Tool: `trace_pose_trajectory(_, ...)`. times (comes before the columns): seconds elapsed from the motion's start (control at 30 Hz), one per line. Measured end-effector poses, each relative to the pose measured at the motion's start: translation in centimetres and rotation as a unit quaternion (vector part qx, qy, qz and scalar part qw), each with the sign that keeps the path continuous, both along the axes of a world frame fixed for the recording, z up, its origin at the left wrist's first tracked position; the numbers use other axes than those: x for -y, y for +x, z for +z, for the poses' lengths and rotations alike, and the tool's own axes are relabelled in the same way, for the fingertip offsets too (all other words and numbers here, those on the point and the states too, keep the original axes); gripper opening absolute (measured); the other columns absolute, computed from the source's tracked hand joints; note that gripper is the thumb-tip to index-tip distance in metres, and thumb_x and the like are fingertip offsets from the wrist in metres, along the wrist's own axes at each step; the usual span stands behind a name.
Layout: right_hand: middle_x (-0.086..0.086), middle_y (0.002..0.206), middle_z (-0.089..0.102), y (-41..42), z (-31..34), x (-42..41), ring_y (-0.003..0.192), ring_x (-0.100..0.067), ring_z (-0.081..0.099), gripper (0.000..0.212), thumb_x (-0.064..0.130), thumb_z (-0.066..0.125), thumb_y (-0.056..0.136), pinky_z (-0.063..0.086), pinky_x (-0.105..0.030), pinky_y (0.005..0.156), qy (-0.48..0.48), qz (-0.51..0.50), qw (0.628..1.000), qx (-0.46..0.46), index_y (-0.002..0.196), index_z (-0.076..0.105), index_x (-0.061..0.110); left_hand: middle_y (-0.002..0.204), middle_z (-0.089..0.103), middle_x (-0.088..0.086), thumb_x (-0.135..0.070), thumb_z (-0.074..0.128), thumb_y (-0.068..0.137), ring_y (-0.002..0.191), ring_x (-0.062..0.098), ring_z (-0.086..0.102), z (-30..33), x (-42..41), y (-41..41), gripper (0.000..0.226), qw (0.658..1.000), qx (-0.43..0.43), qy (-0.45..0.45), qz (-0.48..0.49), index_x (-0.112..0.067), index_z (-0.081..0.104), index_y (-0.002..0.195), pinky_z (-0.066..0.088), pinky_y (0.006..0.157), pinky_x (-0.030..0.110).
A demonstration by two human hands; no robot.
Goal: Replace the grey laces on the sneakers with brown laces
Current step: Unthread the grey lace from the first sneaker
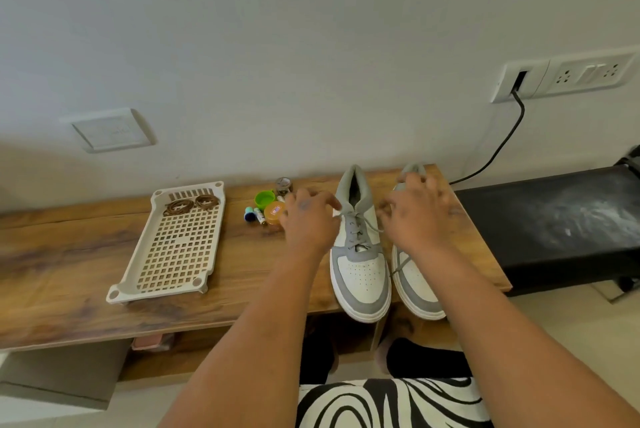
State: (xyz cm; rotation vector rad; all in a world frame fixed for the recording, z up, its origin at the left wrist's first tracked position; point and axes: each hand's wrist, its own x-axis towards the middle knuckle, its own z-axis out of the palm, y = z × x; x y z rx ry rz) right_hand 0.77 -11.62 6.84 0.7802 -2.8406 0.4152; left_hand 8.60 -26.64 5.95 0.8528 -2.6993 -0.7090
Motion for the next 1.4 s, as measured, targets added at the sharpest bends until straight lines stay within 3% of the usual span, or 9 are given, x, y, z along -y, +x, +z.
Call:
trace_pose_trajectory(0.1,0.001,0.113,0.058,-0.1,-2.1,1.8,0.113,-0.022,0.048,0.019,0.028,0.068,0.088,0.044,-0.042,0.092,-0.159,0.113,0.977,0.087,0.107,0.07,0.026,0.11,0.047,-0.005,-0.033,0.067,0.089,0.119,0.022,0.045,-0.9,-0.8,-0.6,0.016,0.999,-0.002,-0.015,-0.041,-0.034,0.069,0.105,0.038,0.088,0.035)
trace_pose_trajectory(0.27,-0.002,0.107,0.067,-1.0,-4.2,2.0,0.099,-0.016,0.06,0.022,0.017,0.066,0.091,0.047,-0.029,0.085,-0.199,0.156,0.958,0.137,0.112,0.072,0.018,0.117,0.055,-0.002,-0.032,0.067,0.091,0.118,0.02,0.047,-1.6,-0.5,-1.3,0.021,0.998,0.005,-0.042,-0.048,-0.03,0.068,0.112,0.037,0.086,0.034)
trace_pose_trajectory(0.57,0.0,0.09,0.061,-1.8,-5.6,1.9,0.084,-0.016,0.057,0.004,0.011,0.067,0.09,0.048,-0.031,0.074,-0.216,0.183,0.95,0.13,0.094,0.065,0.012,0.111,0.062,-0.005,-0.033,0.066,0.091,0.103,0.017,0.057,-1.7,-0.4,-1.6,0.019,0.994,-0.014,-0.067,-0.086,-0.032,0.071,0.11,0.045,0.083,0.034)
trace_pose_trajectory(0.7,-0.003,0.091,0.06,-1.9,-5.7,1.8,0.083,-0.018,0.058,0.005,0.013,0.059,0.096,0.045,-0.029,0.071,-0.237,0.174,0.944,0.146,0.097,0.062,0.008,0.111,0.061,-0.004,-0.029,0.062,0.093,0.098,0.017,0.06,-1.8,-0.9,-1.8,0.022,0.991,-0.035,-0.083,-0.094,-0.029,0.071,0.114,0.035,0.072,0.027)
trace_pose_trajectory(0.93,0.004,0.092,0.06,-1.6,-5.3,1.9,0.084,-0.006,0.058,0.009,0.008,0.053,0.098,0.045,-0.021,0.073,-0.243,0.171,0.937,0.183,0.104,0.055,0.012,0.111,0.064,-0.003,-0.032,0.062,0.095,0.099,0.017,0.059,-2.0,-1.0,-2.0,0.017,0.995,-0.056,-0.027,-0.072,-0.023,0.069,0.108,0.038,0.07,0.026)
trace_pose_trajectory(1.07,-0.003,0.095,0.066,-1.8,-5.3,1.9,0.09,-0.017,0.063,0.01,0.007,0.062,0.092,0.052,-0.03,0.08,-0.252,0.165,0.938,0.172,0.101,0.064,0.012,0.113,0.06,0.0,-0.027,0.061,0.095,0.1,0.021,0.057,-2.4,-0.7,-2.1,0.014,0.995,-0.038,-0.022,-0.089,-0.02,0.064,0.107,0.048,0.072,0.033)
trace_pose_trajectory(1.2,0.001,0.093,0.066,-2.2,-5.8,2.0,0.092,-0.019,0.065,0.005,0.015,0.056,0.098,0.053,-0.033,0.084,-0.273,0.089,0.926,0.243,0.095,0.059,0.018,0.112,0.06,0.001,-0.016,0.057,0.096,0.1,0.023,0.055,-2.3,-0.5,-2.1,0.012,0.995,0.0,-0.046,-0.094,-0.021,0.061,0.106,0.048,0.071,0.033)
trace_pose_trajectory(1.33,-0.008,0.102,0.066,-2.3,-5.7,2.4,0.098,-0.022,0.066,0.017,0.014,0.049,0.101,0.055,-0.044,0.092,-0.323,-0.007,0.882,0.342,0.088,0.054,0.024,0.119,0.054,0.005,-0.016,0.051,0.098,0.099,0.024,0.055,-2.4,-0.4,-2.1,0.015,0.994,0.024,0.044,-0.093,-0.017,0.056,0.112,0.042,0.074,0.032)
trace_pose_trajectory(1.4,-0.003,0.1,0.065,-2.1,-5.3,2.2,0.095,-0.02,0.065,0.013,0.012,0.053,0.099,0.055,-0.04,0.09,-0.297,0.025,0.904,0.306,0.093,0.054,0.024,0.121,0.052,0.009,-0.013,0.048,0.099,0.097,0.026,0.056,-2.4,-0.4,-2.2,0.018,0.991,0.033,0.085,-0.1,-0.014,0.055,0.115,0.045,0.078,0.034)
